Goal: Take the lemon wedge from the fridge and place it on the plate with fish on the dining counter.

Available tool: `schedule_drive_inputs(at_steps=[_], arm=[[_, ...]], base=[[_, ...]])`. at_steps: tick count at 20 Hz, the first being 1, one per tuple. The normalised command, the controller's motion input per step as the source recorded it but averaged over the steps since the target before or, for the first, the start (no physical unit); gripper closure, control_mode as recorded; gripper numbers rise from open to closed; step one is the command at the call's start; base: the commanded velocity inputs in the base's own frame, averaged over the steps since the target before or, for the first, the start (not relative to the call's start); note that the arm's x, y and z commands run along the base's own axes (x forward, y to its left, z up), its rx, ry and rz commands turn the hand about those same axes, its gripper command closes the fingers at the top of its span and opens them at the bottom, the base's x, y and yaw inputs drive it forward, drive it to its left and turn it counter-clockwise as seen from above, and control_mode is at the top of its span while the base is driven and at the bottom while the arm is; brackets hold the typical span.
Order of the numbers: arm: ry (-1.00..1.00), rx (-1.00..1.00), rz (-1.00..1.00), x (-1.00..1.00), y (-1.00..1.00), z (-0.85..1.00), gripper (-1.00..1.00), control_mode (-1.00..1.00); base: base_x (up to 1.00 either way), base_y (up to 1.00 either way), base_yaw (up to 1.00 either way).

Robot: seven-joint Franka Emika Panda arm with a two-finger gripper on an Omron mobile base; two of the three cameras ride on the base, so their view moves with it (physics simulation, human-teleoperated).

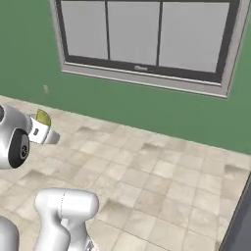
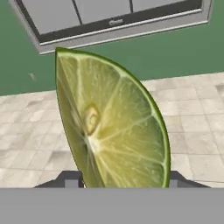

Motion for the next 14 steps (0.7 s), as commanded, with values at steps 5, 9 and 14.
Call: schedule_drive_inputs(at_steps=[5,9,14], arm=[[0.00,0.00,0.00,0.00,0.00,0.00,1.00,1.00],[0.00,0.00,0.00,0.00,0.00,0.00,1.00,1.00],[0.00,0.00,0.00,0.00,0.00,0.00,1.00,1.00]], base=[[0.00,0.06,0.99],[0.00,0.04,1.00],[0.00,0.02,1.00]])
